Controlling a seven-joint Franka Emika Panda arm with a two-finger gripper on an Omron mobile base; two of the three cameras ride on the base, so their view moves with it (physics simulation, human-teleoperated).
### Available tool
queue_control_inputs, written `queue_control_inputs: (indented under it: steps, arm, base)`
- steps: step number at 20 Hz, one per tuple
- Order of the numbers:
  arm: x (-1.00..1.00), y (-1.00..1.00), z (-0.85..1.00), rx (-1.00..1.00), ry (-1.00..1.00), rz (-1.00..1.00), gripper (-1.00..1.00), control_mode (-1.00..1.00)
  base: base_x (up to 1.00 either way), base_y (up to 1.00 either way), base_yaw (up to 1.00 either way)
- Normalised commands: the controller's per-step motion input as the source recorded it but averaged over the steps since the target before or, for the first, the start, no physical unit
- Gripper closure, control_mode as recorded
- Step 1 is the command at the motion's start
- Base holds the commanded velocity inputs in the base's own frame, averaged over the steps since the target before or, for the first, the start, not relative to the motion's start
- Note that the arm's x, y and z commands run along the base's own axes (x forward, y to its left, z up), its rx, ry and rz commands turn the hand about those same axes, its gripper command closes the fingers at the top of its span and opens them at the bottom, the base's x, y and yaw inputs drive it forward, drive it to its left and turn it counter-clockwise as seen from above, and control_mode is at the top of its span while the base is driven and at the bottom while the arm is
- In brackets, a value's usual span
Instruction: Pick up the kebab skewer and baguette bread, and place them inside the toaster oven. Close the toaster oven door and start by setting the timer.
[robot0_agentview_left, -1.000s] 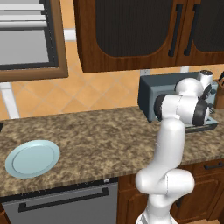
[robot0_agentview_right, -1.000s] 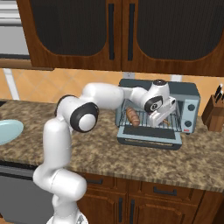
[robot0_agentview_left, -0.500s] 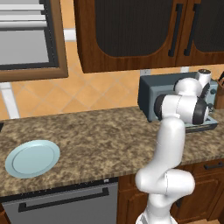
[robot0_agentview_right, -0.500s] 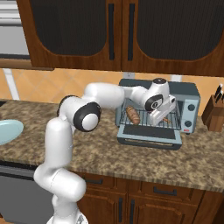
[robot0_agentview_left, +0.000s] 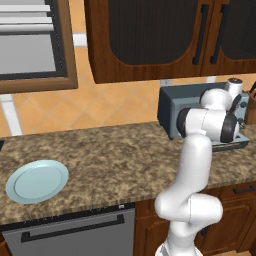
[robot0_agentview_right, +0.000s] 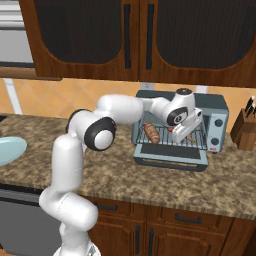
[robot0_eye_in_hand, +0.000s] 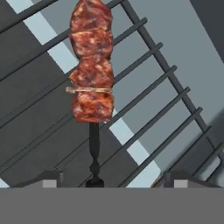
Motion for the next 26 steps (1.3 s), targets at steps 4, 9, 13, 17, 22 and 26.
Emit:
queue_control_inputs:
  steps: [4,9,13,17,22,26]
  arm:
    - [-0.04,-0.02,0.27,0.10,0.00,-0.05,-1.00,-1.00]
    - [-0.59,0.00,0.20,0.15,0.00,-0.21,-1.00,-1.00]
    - [-1.00,-0.05,0.01,0.14,0.00,-0.41,-1.00,-1.00]
    - [-0.75,-0.06,0.00,0.10,0.09,-0.49,-1.00,-1.00]
    - [-0.40,0.00,0.00,0.02,0.07,-0.51,-1.00,-1.00]
    - [0.02,0.00,0.00,0.00,0.09,-0.49,-1.00,-1.00]
  base:
    - [0.00,0.00,0.00]
    - [0.00,0.00,0.00]
    - [0.00,0.00,0.00]
    - [0.00,0.00,0.00]
    - [0.00,0.00,0.00]
    - [0.00,0.00,0.00]
